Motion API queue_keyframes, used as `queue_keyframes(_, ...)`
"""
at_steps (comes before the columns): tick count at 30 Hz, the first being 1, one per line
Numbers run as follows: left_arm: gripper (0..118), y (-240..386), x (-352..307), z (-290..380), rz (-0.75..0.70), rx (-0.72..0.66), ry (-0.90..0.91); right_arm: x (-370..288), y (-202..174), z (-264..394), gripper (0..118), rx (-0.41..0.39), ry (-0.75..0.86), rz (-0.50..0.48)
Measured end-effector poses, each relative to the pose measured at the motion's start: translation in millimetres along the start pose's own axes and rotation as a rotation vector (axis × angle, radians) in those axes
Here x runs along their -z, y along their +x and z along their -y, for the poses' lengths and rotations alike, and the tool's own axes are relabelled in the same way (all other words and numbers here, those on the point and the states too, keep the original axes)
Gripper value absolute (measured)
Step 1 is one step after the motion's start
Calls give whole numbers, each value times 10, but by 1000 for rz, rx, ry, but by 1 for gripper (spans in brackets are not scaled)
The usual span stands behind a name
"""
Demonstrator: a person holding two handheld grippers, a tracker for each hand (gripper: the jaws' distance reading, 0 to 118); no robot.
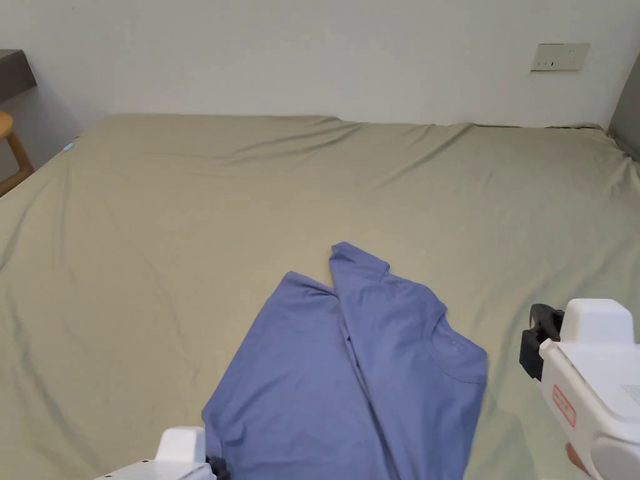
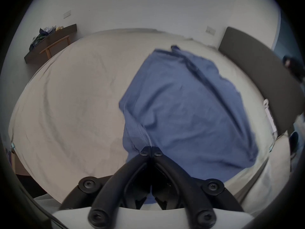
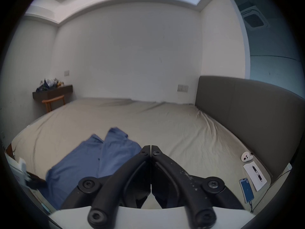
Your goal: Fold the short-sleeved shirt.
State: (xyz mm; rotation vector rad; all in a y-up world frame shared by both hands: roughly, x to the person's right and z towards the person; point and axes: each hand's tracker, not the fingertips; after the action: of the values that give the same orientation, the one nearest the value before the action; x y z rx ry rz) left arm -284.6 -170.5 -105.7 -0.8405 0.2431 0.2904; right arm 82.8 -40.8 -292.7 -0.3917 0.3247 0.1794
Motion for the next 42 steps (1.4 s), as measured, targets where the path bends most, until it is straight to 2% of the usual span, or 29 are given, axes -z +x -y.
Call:
queue_keyframes(2,0,-31,-123,-119,33,-13,50,346,58,29,9,-12,-73,-8)
queue_keyframes(3,0,-52,-174,-180,55,-29,77,537,85,43,23,-33,-131,-22)
queue_keyframes(5,0,-89,-223,-245,73,-42,106,966,123,96,64,-27,-181,-17)
queue_keyframes(6,0,-97,-229,-284,72,-45,109,1129,87,94,93,-6,-244,-26)
queue_keyframes(7,0,-101,-230,-313,68,-47,111,1330,88,124,110,-7,-292,-36)
queue_keyframes(8,0,-171,-113,-305,68,-47,111,1550,87,175,118,-13,-345,-54)
queue_keyframes(9,0,-184,-90,-326,68,-49,109,1743,85,236,118,-7,-375,-60)
queue_keyframes(11,0,-217,-49,-349,78,-63,108,2062,45,365,116,-49,-417,-56)
queue_keyframes(12,0,-170,-4,-340,82,-70,104,2202,20,427,111,-60,-458,-58)
queue_keyframes(14,0,-188,42,-345,82,-74,95,2299,-73,509,100,-6,-524,-67)
queue_keyframes(15,0,-205,71,-346,84,-77,87,2376,-100,563,92,-6,-557,-76)
queue_keyframes(17,0,-163,64,-357,87,-84,73,2449,-190,666,90,-39,-594,-68)
queue_keyframes(19,0,-195,120,-347,93,-89,60,2448,-231,751,77,-44,-641,-69)
queue_keyframes(22,0,-234,171,-333,96,-89,57,2273,-326,723,47,-75,-570,-93)
queue_keyframes(23,0,-242,182,-335,100,-92,55,2244,-348,716,27,-100,-578,-100)
queue_keyframes(24,0,-221,171,-350,102,-97,54,2206,-377,710,7,-84,-581,-177)
queue_keyframes(25,0,-223,170,-350,104,-104,56,2161,-425,694,7,-97,-577,-136)
queue_keyframes(27,0,-232,154,-352,109,-119,65,2015,-470,605,7,-129,-555,-131)
queue_keyframes(31,0,-255,42,-431,144,-191,107,1669,-323,316,6,-93,-424,-113)
queue_keyframes(34,0,-293,-113,-662,182,-257,161,1381,-139,-77,6,-75,-329,-143)
queue_keyframes(38,0,-463,-366,-1216,181,-264,292,1104,225,-714,6,-77,-181,-110)
queue_keyframes(42,0,-564,-658,-2083,122,-195,404,939,614,-1393,6,-27,-84,-97)
